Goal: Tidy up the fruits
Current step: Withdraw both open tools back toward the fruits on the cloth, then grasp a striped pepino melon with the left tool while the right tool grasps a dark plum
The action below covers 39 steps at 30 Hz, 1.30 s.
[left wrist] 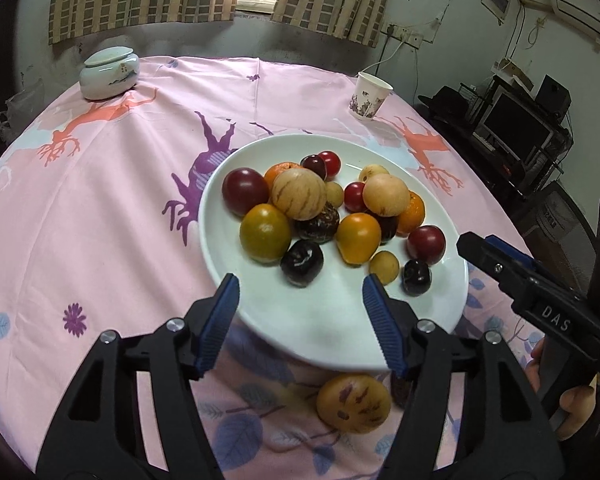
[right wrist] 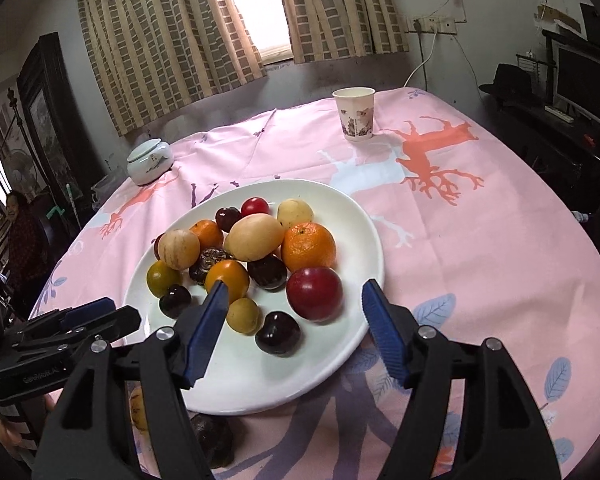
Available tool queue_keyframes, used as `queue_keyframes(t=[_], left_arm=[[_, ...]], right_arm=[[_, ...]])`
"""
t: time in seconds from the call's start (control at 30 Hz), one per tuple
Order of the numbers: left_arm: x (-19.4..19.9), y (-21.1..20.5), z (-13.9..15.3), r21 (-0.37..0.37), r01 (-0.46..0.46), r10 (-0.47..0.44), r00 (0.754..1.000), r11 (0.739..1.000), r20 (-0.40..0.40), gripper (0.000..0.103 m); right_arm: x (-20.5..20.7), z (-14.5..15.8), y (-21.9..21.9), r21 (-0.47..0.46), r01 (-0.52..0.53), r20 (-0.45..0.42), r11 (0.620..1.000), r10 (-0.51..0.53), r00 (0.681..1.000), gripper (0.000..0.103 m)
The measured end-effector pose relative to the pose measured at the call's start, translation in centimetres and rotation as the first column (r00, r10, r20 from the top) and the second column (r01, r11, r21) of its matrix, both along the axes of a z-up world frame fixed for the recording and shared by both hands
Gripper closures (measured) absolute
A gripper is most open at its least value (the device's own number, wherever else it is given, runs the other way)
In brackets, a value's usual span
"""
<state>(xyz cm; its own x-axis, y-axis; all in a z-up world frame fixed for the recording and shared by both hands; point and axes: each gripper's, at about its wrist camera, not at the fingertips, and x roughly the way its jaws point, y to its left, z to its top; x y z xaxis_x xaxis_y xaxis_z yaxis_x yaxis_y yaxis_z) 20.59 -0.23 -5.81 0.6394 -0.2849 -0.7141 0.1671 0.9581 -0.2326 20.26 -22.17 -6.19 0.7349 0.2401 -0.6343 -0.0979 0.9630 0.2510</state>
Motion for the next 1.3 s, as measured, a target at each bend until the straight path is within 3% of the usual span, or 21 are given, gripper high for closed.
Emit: queue_keyframes(t=[0.03, 0.1, 0.17, 0.33, 0.47, 0.6, 0.67, 0.77, 0.87, 0.93, 1.3], left_arm=[[-0.9, 0.3, 0.2, 0.001, -0.007, 0.007, 1.0, 1.0, 0.007, 0.034], [-3.2, 1.0, 0.4, -0.001, -0.015, 0.015, 1.0, 1.0, 0.025, 0.021], [-5.6, 1.7, 0.4, 0.004, -0.029, 0.029, 0.999, 1.0, 0.035, 0.018], [-9.4, 2.9, -0.9, -0.007, -0.036, 0.036, 0.999, 0.999, -0.011, 0.015], [-11.0, 2.9, -1.4, 0.031, -0.044, 0.045, 0.999, 0.999, -0.01, 0.015], [-11.9, 3.1, -1.2, 0.069, -0.046, 0.045, 0.999, 0.997, 0.017, 0.014], [-12.1, 3.7, -1.3, 0.056, -0.044, 0.043, 0.999, 0.997, 0.019, 0.014], [-12.1, 4.5, -1.5, 0.032, -0.042, 0.042, 0.999, 0.999, 0.005, 0.014], [-12.1, 4.8, -1.7, 0.018, -0.039, 0.039, 0.999, 0.999, -0.006, 0.014], [-12.0, 4.8, -1.8, 0.015, -0.034, 0.034, 0.999, 0.999, -0.01, 0.014], [-9.4, -0.2, -1.7, 0.078, 0.024, -0.021, 0.999, 0.997, -0.042, 0.014]], right_arm=[[-0.7, 0.1, 0.1, -0.007, -0.003, -0.008, 1.0, 0.003, 1.0, 0.028], [-2.3, 0.3, 0.4, -0.004, -0.038, -0.024, 0.999, 0.038, 0.999, 0.017], [-4.5, 0.3, 0.8, -0.01, -0.072, -0.028, 0.997, 0.071, 0.997, 0.007], [-8.4, -1.2, 2.4, -0.017, -0.126, -0.121, 0.992, 0.123, 0.985, 0.007], [-9.3, -2.8, 4.3, -0.054, -0.141, -0.189, 0.989, 0.128, 0.973, 0.007], [-9.1, -2.8, 5.6, -0.112, -0.114, -0.149, 0.987, 0.097, 0.984, 0.008], [-8.3, -3.1, 5.9, -0.112, -0.11, -0.163, 0.988, 0.09, 0.982, 0.029], [-7.2, -4.0, 6.3, -0.102, -0.107, -0.21, 0.989, 0.084, 0.974, 0.051], [-6.1, -4.7, 6.7, -0.1, -0.105, -0.228, 0.989, 0.08, 0.97, 0.063], [-5.9, -4.6, 6.8, -0.075, -0.115, -0.218, 0.99, 0.096, 0.971, 0.077], [-10.1, -2.6, 3.2, -0.012, -0.113, -0.176, 0.994, 0.109, 0.978, 0.077]])
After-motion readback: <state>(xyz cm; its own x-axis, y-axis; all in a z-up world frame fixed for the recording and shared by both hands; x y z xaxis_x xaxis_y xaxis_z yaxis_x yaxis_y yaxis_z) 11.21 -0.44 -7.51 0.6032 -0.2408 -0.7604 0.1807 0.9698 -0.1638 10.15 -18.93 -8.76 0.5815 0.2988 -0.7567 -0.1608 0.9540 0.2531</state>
